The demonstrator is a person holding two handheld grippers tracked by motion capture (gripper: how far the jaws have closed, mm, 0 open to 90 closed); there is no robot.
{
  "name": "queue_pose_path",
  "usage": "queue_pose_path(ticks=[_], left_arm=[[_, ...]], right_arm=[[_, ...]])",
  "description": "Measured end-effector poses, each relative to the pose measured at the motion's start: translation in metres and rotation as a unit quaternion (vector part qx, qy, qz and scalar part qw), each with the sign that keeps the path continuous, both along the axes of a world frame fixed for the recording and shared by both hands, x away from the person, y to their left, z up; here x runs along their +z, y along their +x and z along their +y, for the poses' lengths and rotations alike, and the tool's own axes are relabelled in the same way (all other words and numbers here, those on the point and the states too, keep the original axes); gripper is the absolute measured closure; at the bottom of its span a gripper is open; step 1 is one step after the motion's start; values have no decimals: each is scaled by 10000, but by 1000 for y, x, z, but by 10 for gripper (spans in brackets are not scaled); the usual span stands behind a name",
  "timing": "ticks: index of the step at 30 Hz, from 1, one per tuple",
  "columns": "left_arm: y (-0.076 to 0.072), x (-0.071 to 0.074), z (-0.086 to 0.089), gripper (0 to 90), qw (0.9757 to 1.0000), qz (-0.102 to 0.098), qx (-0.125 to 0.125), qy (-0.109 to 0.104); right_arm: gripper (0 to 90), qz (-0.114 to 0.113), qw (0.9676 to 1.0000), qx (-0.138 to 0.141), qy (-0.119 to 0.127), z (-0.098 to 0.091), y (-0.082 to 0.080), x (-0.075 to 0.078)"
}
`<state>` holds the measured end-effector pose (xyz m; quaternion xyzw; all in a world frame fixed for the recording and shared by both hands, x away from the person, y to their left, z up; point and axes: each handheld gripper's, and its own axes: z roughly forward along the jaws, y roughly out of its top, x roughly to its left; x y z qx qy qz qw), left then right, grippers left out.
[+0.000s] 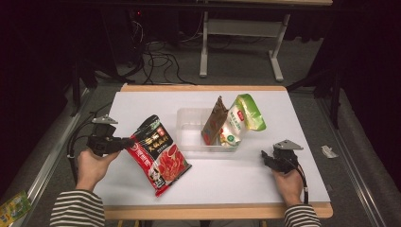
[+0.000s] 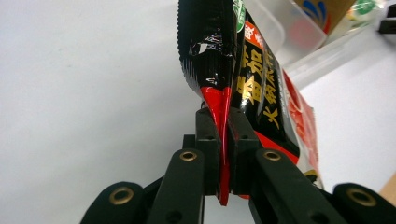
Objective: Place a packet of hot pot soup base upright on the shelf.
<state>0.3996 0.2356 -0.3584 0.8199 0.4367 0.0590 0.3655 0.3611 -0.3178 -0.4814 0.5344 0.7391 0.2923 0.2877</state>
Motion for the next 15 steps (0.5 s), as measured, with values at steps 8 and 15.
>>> queue_pose_path(ticks=[8,15], left_arm=[[-9,9,-2,854,9999,2,-61,-159],[-12,17,-5,854,9996,43,-88,-255]], right_arm=[[456,-6,10000,1,-6,0,0,0],[455,-7,10000,-4,-2,0,0,0]])
